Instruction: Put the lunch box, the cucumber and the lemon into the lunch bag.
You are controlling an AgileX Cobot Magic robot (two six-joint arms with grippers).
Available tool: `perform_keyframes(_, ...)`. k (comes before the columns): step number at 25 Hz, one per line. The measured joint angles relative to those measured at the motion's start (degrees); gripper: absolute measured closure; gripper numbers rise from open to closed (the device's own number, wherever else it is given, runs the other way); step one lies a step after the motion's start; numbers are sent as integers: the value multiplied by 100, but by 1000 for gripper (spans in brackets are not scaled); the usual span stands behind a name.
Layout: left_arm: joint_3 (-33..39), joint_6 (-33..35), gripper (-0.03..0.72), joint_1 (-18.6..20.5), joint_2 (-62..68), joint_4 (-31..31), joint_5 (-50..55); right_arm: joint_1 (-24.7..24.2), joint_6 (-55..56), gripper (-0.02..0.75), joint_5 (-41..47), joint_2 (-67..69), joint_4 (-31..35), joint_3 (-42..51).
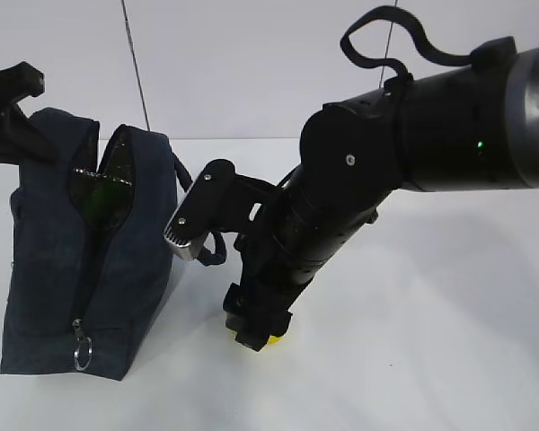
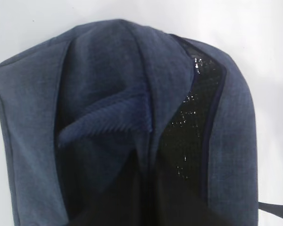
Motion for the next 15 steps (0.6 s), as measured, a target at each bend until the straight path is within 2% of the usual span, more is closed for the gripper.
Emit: perform_keyframes(15,0,97,695,0,12,10,-102,-68,-80,194,-744,651,-237,24)
